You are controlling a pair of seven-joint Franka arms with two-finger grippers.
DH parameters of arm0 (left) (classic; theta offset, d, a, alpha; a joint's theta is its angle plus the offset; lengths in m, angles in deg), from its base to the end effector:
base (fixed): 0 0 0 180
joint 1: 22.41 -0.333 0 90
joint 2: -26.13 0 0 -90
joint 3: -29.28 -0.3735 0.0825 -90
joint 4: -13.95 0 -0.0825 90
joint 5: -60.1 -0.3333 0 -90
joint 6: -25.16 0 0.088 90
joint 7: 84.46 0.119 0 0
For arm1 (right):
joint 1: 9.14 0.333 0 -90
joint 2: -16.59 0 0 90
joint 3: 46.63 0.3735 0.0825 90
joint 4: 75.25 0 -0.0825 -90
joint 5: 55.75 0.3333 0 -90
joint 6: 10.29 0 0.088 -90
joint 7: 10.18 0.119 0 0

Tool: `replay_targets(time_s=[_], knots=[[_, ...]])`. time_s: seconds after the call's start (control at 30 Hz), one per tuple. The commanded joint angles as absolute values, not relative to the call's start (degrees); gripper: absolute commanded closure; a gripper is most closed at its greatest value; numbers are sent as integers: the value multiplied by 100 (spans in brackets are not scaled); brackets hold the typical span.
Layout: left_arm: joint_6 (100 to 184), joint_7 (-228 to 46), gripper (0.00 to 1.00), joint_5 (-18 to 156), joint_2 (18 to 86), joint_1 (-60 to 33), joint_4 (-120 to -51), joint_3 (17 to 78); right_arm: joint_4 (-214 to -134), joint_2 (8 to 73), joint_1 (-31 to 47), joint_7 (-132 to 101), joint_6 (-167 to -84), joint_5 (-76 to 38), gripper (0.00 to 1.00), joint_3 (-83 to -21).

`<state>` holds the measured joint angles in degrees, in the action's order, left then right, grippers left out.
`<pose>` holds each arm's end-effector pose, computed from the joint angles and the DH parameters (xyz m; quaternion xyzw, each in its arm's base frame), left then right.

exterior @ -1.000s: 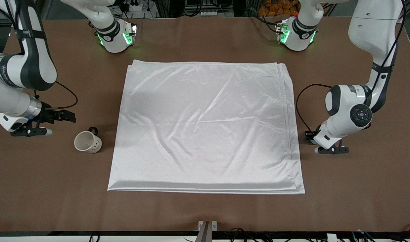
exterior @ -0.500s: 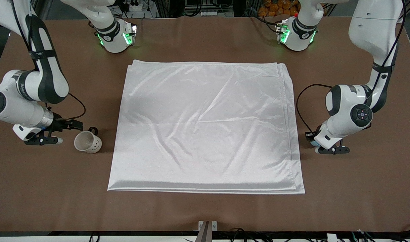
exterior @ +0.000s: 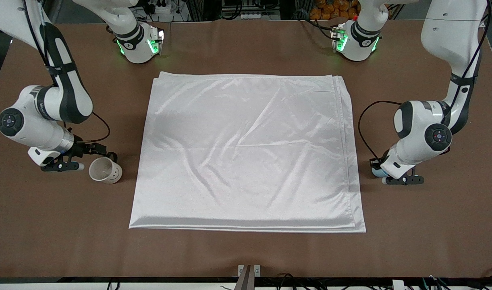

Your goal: Place blue cup into white mug on cloth

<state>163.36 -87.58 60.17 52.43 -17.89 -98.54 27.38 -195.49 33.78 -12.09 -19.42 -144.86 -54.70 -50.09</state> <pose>0.6071 -0.0296 0.3151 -1.0000 -0.0031 0.0047 0.0072 0.5541 -0.0600 0.3528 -0.9995 -0.0192 0.0248 0.0008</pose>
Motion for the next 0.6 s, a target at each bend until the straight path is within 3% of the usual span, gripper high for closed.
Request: replay_targets(time_s=[0.0, 0.57], knots=[[16271, -8684, 100, 5931, 4978, -1846, -9899, 2752, -19899, 3233, -1116, -1897, -14818, -5416, 0, -4997], [16262, -8763, 100, 5456, 4494, -1837, -9811, 2761, -20111, 3364, -1037, -1915, -15486, -5416, 0, -5006]])
